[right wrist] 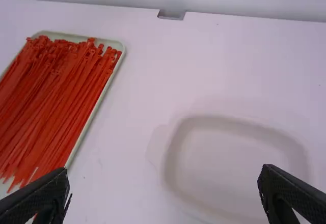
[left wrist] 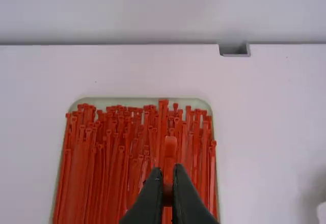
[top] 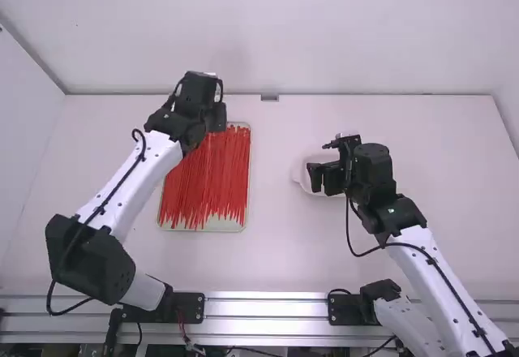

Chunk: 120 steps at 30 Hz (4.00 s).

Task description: Fasten the cable tie

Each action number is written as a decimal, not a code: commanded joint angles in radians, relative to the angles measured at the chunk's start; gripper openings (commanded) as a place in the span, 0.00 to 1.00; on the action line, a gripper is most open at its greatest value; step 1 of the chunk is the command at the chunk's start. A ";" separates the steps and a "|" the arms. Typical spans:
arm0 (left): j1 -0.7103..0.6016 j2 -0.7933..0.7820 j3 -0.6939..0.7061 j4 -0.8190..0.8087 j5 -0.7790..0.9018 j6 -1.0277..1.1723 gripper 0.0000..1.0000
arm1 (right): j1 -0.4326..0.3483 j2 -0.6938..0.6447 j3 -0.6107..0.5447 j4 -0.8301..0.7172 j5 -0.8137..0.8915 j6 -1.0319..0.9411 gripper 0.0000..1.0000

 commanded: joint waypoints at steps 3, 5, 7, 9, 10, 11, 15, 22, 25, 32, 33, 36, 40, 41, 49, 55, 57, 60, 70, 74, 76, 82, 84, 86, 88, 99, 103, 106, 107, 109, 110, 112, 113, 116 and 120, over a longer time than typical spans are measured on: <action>0.001 0.008 -0.137 0.133 -0.006 -0.003 0.02 | 0.029 0.001 -0.008 0.000 -0.003 0.000 0.98; 0.001 0.008 -0.184 0.199 -0.006 -0.004 0.02 | 0.036 0.001 -0.008 0.000 -0.003 -0.001 0.98; 0.001 0.008 -0.249 0.292 0.000 -0.003 0.02 | 0.034 0.001 -0.008 0.000 -0.003 0.000 0.98; 0.001 0.008 -0.281 0.336 -0.004 -0.003 0.02 | 0.034 0.001 -0.008 0.000 -0.003 0.000 0.98; 0.001 0.008 -0.311 0.378 -0.003 -0.002 0.02 | 0.034 0.001 -0.008 0.000 -0.003 0.000 0.99; 0.001 0.010 -0.330 0.407 -0.003 -0.003 0.02 | 0.034 0.001 -0.008 0.000 -0.003 0.000 0.98; 0.018 0.035 -0.373 0.495 -0.002 -0.005 0.02 | 0.034 0.001 -0.008 0.001 -0.003 0.000 0.98; 0.068 0.092 -0.361 0.510 0.085 -0.010 0.02 | 0.034 0.001 -0.008 0.002 -0.003 0.000 0.98; 0.098 0.125 -0.349 0.516 0.134 -0.011 0.02 | 0.035 0.001 -0.008 0.003 -0.003 0.000 0.98; 0.128 0.189 -0.280 0.436 0.209 0.001 0.02 | 0.033 0.001 -0.008 0.005 -0.003 -0.001 0.98; 0.127 0.206 -0.265 0.424 0.207 0.000 0.02 | 0.033 0.001 -0.008 0.005 -0.003 0.000 0.98; 0.128 0.238 -0.232 0.398 0.200 0.001 0.02 | 0.037 0.001 -0.008 0.004 -0.003 0.000 0.98; 0.126 0.280 -0.206 0.403 0.201 -0.002 0.02 | 0.034 0.001 -0.008 0.004 -0.003 0.000 0.98; 0.130 0.293 -0.204 0.418 0.201 -0.003 0.02 | 0.034 0.001 -0.008 0.004 -0.003 0.000 0.98; 0.134 0.304 -0.201 0.438 0.202 -0.008 0.11 | 0.034 0.001 -0.008 0.004 -0.003 -0.001 0.98; 0.134 0.304 -0.201 0.443 0.202 -0.010 0.15 | 0.031 0.001 -0.008 0.004 -0.003 -0.005 0.98; 0.134 0.304 -0.201 0.446 0.201 -0.010 0.09 | 0.027 0.001 -0.008 0.004 -0.003 -0.008 0.98; 0.134 0.304 -0.201 0.449 0.201 -0.010 0.02 | 0.027 0.001 -0.008 0.004 -0.003 -0.008 0.98; 0.134 0.304 -0.201 0.464 0.209 0.002 0.17 | 0.026 0.001 -0.008 0.004 -0.003 -0.008 0.98; 0.134 0.304 -0.201 0.463 0.250 0.048 0.40 | 0.026 0.001 -0.008 0.005 -0.003 -0.008 0.98; 0.134 0.304 -0.201 0.464 0.252 0.043 0.51 | 0.027 0.001 -0.008 0.005 -0.003 -0.008 0.98; 0.156 0.304 -0.173 0.418 0.254 0.016 0.69 | 0.027 0.001 -0.008 0.004 -0.003 -0.008 0.98; 0.163 0.304 -0.137 0.367 0.256 0.016 0.71 | 0.027 0.001 -0.008 0.005 -0.003 -0.008 0.98; 0.160 0.304 -0.102 0.322 0.252 0.016 0.72 | 0.027 0.001 -0.008 0.005 -0.003 -0.008 0.98; 0.162 0.304 -0.039 0.245 0.244 0.021 0.72 | 0.027 0.001 -0.008 0.005 -0.003 -0.008 0.98; 0.153 0.304 0.233 -0.130 0.192 0.052 0.74 | 0.027 0.001 -0.008 0.007 -0.003 -0.008 0.98; 0.161 0.304 0.261 -0.169 0.192 0.076 0.75 | 0.027 0.001 -0.008 0.010 -0.003 -0.008 0.98; 0.161 0.306 0.247 -0.164 0.192 0.076 0.75 | 0.027 0.001 -0.008 0.011 -0.003 -0.008 0.98; 0.161 0.314 0.237 -0.154 0.192 0.076 0.75 | 0.027 0.001 -0.008 0.011 -0.003 -0.008 0.98; 0.161 0.343 0.235 -0.143 0.193 0.075 0.74 | 0.027 0.001 -0.008 0.011 -0.003 -0.008 0.98; 0.161 0.358 0.235 -0.139 0.192 0.068 0.74 | 0.027 0.001 -0.008 0.011 -0.003 -0.008 0.98; 0.161 0.386 0.235 -0.139 0.192 0.069 0.73 | 0.027 0.001 -0.008 0.011 -0.003 -0.008 0.98; 0.160 0.396 0.235 -0.138 0.192 0.068 0.73 | 0.027 0.001 -0.008 0.011 -0.003 -0.008 0.98; 0.160 0.441 0.235 -0.114 0.192 0.048 0.72 | 0.028 0.001 -0.008 0.011 -0.003 -0.008 0.98; 0.161 0.497 0.235 -0.084 0.192 0.041 0.71 | 0.027 0.001 -0.008 0.008 -0.003 -0.008 0.98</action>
